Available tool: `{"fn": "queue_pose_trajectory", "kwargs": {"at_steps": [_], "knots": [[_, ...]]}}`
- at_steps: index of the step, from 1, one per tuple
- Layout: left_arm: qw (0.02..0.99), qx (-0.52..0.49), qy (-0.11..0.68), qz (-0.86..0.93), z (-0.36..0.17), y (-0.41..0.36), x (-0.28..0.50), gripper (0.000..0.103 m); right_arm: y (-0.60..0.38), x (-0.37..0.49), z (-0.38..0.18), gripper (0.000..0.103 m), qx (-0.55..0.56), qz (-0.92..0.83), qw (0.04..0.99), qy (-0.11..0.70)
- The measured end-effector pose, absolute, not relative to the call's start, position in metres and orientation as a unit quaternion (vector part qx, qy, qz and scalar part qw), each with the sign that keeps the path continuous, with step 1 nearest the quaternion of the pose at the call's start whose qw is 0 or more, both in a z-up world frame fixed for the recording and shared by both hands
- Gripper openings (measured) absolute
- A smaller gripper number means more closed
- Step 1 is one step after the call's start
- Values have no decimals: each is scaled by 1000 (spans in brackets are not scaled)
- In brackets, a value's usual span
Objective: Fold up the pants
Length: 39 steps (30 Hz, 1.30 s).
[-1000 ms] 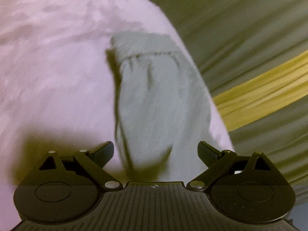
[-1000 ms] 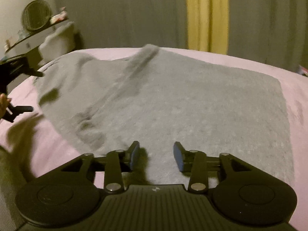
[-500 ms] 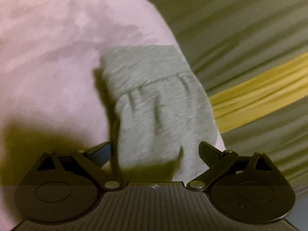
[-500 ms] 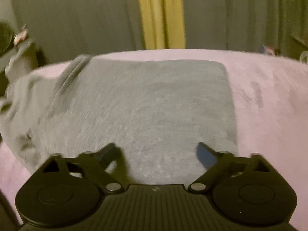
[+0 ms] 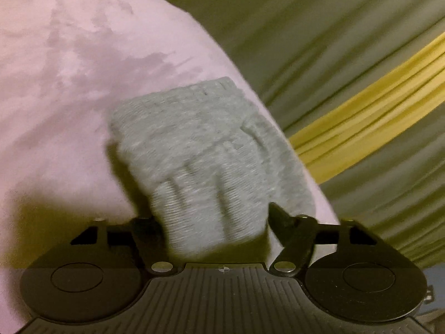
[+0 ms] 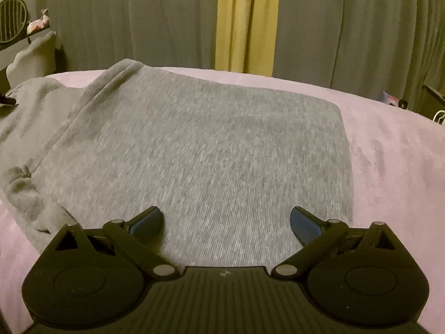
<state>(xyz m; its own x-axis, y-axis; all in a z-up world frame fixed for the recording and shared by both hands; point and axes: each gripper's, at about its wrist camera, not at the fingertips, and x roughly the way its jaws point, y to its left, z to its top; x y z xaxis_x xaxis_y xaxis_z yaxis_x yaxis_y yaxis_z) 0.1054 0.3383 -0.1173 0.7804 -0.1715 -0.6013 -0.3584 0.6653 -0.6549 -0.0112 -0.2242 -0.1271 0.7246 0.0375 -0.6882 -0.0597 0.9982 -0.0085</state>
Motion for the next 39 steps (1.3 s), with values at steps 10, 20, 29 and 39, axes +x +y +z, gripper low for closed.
{"fn": "queue_pose_trajectory", "kwargs": {"at_steps": [10, 20, 29, 39], "knots": [[807, -467, 352, 79, -120, 344, 121, 89, -224, -12, -127, 99, -19, 22, 930, 366], [820, -432, 363, 96, -104, 347, 108, 28, -227, -14, -122, 99, -18, 20, 926, 376], [872, -355, 329, 70, -60, 321, 98, 24, -232, -17, -119, 98, 4, 17, 925, 379], [916, -278, 288, 37, -2, 280, 82, 24, -245, -18, -113, 98, 58, 16, 926, 373]]}}
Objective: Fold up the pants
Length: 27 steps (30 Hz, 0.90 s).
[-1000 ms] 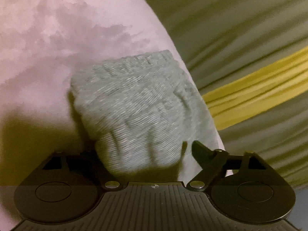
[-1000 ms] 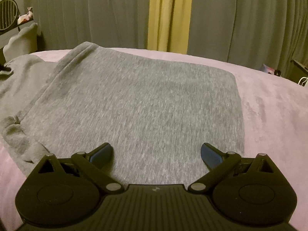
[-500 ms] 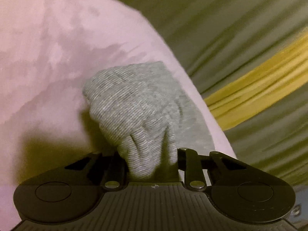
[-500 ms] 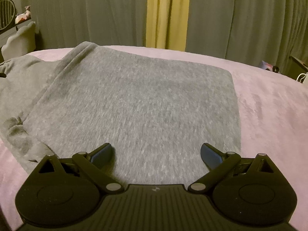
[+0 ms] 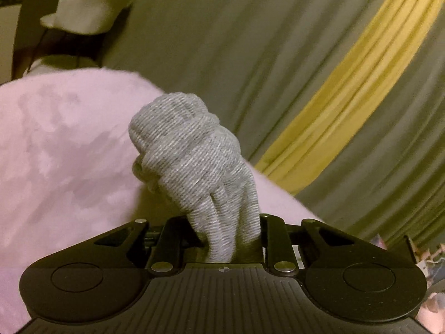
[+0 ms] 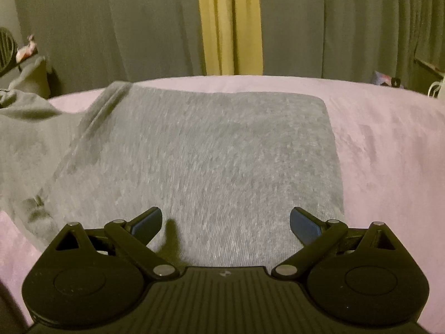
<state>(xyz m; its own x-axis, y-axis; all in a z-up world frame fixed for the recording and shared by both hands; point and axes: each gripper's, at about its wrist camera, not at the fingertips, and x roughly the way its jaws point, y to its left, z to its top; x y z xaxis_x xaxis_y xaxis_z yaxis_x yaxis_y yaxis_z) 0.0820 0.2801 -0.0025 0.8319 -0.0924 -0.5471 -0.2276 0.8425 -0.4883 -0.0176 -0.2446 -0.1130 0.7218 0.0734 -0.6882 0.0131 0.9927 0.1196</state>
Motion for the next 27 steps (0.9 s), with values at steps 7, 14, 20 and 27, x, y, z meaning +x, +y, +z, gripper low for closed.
{"fn": "queue_pose_trajectory", "kwargs": {"at_steps": [7, 14, 20, 27], "knots": [[968, -86, 227, -58, 66, 166, 48, 24, -279, -26, -96, 98, 138, -9, 931, 337], [954, 54, 233, -179, 43, 9, 7, 46, -331, -41, -82, 98, 236, -56, 924, 295], [861, 176, 430, -206, -63, -61, -2, 70, -347, -50, -81, 98, 273, -47, 913, 300], [900, 83, 400, -151, -38, 10, -38, 97, -342, -34, -94, 98, 312, 19, 889, 334]]}}
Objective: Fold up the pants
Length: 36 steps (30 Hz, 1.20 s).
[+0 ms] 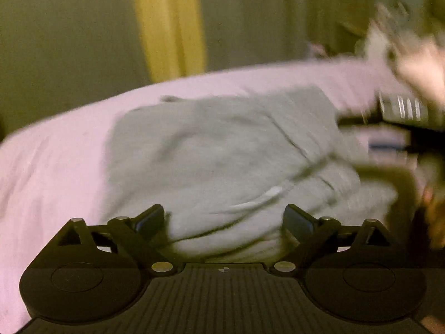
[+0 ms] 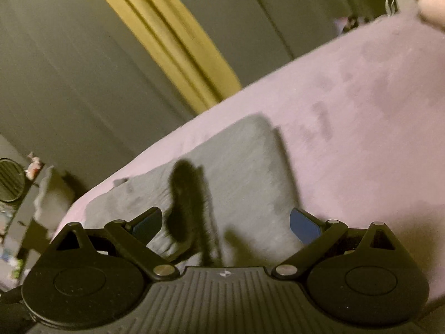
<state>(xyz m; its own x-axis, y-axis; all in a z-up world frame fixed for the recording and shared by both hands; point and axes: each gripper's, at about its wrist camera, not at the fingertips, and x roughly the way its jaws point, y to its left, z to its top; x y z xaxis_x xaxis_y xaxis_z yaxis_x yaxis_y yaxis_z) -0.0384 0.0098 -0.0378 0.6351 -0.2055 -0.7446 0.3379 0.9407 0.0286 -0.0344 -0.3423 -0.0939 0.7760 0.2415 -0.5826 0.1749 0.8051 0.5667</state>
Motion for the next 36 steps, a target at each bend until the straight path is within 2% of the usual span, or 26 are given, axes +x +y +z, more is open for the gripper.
{"fn": "queue_pose_trajectory", "kwargs": {"at_steps": [4, 8, 9, 15, 16, 17, 19, 22, 25, 27, 28, 29, 30, 31, 36], "knots": [[913, -91, 390, -78, -35, 89, -37, 101, -329, -25, -96, 98, 332, 71, 871, 354], [854, -326, 405, 19, -61, 158, -27, 101, -327, -13, -108, 98, 368, 74, 841, 390], [844, -352, 402, 36, -67, 167, -26, 101, -327, -12, -113, 99, 381, 78, 830, 399], [817, -376, 437, 38, -79, 167, -3, 101, -322, 14, -121, 98, 402, 91, 808, 421], [817, -371, 440, 34, -80, 161, -2, 101, -319, 20, -120, 87, 408, 106, 803, 422], [819, -366, 441, 35, -80, 160, -1, 101, -318, 24, -122, 80, 419, 114, 795, 424], [819, -370, 438, 35, -82, 156, -9, 101, -319, 33, -128, 71, 437, 114, 780, 434], [811, -383, 440, 33, -83, 159, -12, 101, -321, 47, -140, 74, 457, 124, 756, 453], [804, -388, 450, 30, -89, 160, -9, 101, -319, 60, -144, 96, 474, 150, 738, 456], [800, -393, 453, 28, -92, 160, -6, 101, -307, 66, -140, 95, 447, 148, 751, 463], [798, -396, 453, 30, -94, 160, -5, 101, -299, 67, -135, 90, 422, 147, 764, 465], [796, -401, 453, 32, -95, 162, -5, 101, -293, 67, -131, 70, 398, 143, 777, 465], [794, -404, 452, 33, -96, 162, -5, 101, -288, 67, -126, 56, 376, 134, 789, 467], [794, -406, 452, 33, -96, 163, -6, 101, -285, 65, -124, 49, 366, 128, 795, 466], [798, -402, 446, 49, -98, 165, -5, 101, -276, 56, -95, 42, 347, 112, 822, 437]]}}
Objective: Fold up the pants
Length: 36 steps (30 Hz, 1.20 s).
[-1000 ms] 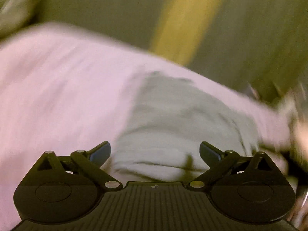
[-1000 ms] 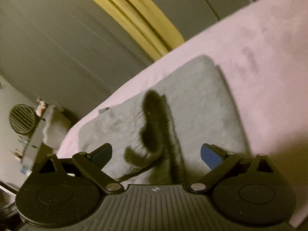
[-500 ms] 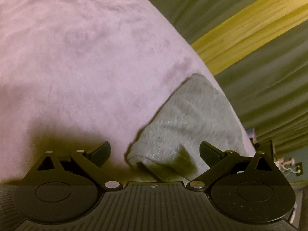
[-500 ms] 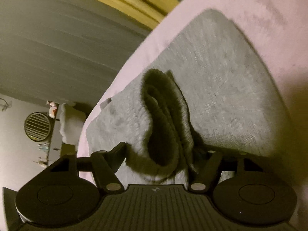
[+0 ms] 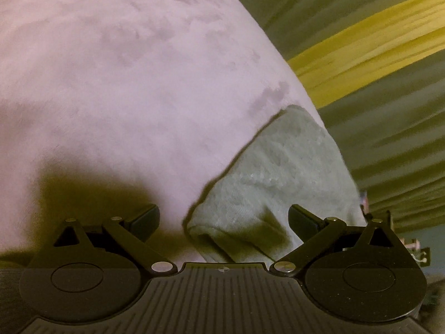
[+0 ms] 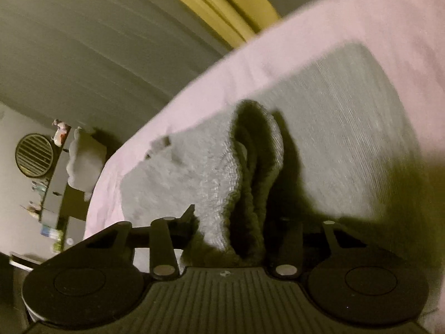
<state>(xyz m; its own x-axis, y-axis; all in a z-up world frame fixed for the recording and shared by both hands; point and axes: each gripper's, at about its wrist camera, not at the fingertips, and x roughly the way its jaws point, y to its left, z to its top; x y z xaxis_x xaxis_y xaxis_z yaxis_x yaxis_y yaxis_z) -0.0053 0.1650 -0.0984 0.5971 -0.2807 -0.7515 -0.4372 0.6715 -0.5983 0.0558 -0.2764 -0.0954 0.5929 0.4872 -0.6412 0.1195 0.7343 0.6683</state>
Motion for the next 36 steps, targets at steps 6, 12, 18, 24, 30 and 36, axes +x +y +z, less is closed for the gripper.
{"fn": "queue_pose_trajectory", "kwargs": {"at_steps": [6, 12, 18, 24, 30, 36], "knots": [[806, -398, 430, 81, -93, 168, -13, 101, -285, 39, -28, 40, 391, 162, 848, 319], [798, -408, 438, 78, -99, 170, -11, 101, -303, 17, -26, 40, 419, 140, 849, 289], [804, -386, 447, 62, -99, 164, -8, 101, -300, 21, -80, 67, 295, -1, 880, 372], [816, -337, 467, 53, -98, 150, -1, 101, -293, -6, -75, 72, 242, -36, 903, 354], [820, -308, 480, 53, -98, 142, 2, 101, -276, -14, -62, 72, 246, 23, 907, 340], [826, -291, 479, 61, -97, 138, 1, 101, -264, -31, -56, 44, 227, 43, 915, 331]]}}
